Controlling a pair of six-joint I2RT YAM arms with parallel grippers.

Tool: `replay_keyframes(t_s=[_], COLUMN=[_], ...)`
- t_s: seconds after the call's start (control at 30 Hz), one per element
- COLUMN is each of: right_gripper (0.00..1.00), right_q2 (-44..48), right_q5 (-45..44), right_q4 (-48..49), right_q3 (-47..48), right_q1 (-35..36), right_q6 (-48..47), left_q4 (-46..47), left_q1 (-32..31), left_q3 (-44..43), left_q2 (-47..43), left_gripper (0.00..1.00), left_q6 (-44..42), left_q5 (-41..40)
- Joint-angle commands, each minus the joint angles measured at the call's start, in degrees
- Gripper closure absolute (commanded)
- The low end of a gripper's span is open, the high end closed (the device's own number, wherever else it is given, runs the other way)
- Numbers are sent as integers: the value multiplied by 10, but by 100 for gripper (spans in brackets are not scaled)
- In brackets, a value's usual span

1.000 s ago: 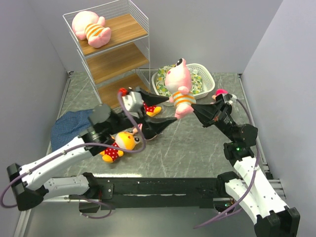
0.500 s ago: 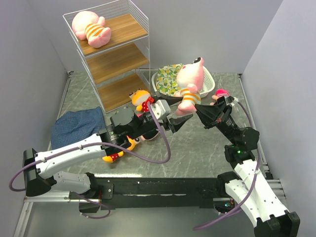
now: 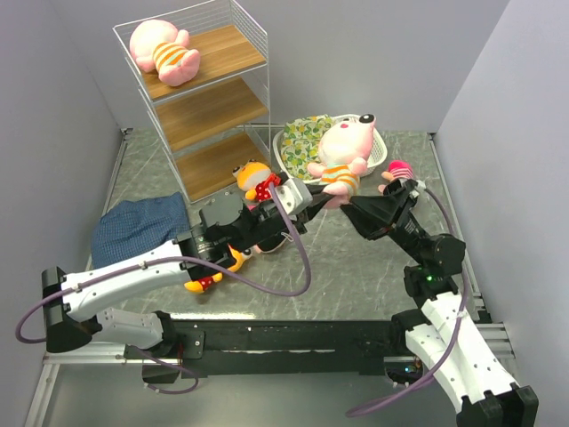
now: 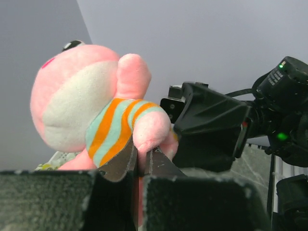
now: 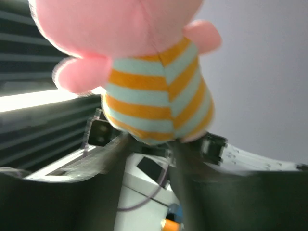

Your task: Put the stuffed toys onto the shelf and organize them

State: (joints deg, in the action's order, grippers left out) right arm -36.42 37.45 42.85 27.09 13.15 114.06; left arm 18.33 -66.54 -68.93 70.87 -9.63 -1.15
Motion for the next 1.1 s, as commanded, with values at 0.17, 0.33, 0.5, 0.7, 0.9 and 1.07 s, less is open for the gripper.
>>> replay_keyframes(t_s=[0.17, 0.33, 0.5, 0.7, 0.9, 1.07], right_gripper=[9, 0, 0, 0, 0, 0], right_q2=[17, 42, 59, 69, 79, 91], right_q5=[110, 133, 131, 140, 119, 107], right_q4=[-138, -225, -319, -371, -455, -472], right_q3=[88, 111, 132, 158, 204, 203], right_q1=[-17, -18, -19, -19, -19, -19], right_q6=[-160, -243, -319, -359, -433, -465], left_q4=[-128, -199, -227, -219, -194, -160], left_q1=[-4, -4, 2, 54, 138, 190], left_q3=[-117, -195, -271, -331, -358, -353], left_q2=[-24, -21, 21, 71, 111, 142], left_gripper=[99, 99, 99, 99, 99, 99], left_q6=[-122, -228, -357, -423, -427, -408], left_q5=[-112, -196, -282, -351, -354, -333])
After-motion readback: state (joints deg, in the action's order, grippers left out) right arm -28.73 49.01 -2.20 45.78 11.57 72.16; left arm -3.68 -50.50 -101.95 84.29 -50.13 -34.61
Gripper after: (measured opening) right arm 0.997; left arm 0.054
